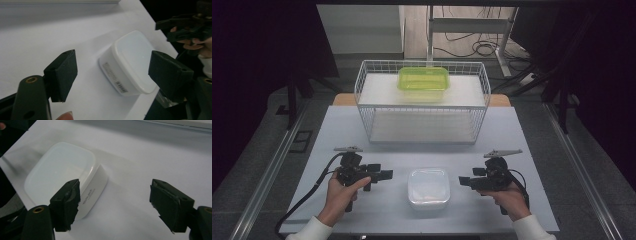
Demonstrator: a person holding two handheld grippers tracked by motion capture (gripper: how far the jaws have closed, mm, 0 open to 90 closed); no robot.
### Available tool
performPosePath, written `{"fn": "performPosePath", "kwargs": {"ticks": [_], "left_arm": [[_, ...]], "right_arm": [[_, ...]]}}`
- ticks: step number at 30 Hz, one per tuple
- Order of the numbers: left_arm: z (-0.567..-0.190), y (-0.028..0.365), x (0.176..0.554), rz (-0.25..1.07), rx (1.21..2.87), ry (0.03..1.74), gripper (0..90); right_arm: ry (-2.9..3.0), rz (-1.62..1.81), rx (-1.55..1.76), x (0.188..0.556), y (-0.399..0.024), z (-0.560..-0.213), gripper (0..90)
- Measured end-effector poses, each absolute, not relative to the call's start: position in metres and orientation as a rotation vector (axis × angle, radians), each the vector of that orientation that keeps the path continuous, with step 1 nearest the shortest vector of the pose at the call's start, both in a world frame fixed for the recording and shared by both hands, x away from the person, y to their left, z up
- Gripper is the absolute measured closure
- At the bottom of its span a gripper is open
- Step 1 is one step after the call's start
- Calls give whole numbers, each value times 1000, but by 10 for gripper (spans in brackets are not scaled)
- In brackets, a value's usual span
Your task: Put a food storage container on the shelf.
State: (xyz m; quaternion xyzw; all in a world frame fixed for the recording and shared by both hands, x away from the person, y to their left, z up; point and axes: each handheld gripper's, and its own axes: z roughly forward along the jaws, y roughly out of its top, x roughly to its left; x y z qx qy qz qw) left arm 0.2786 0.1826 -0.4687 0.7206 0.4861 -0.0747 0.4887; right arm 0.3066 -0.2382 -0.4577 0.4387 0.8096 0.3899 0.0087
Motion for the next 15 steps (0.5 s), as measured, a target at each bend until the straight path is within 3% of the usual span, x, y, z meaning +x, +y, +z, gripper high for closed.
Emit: {"fn": "performPosePath", "kwargs": {"ticks": [7, 15], "left_arm": [[-471, 175, 278, -226, 1746, 1202, 223], [-477, 157, 275, -280, 1757, 1218, 228]], "right_arm": [[2524, 1259, 1431, 309, -235, -465, 236], [2493, 1424, 1506, 304, -238, -465, 327]]}}
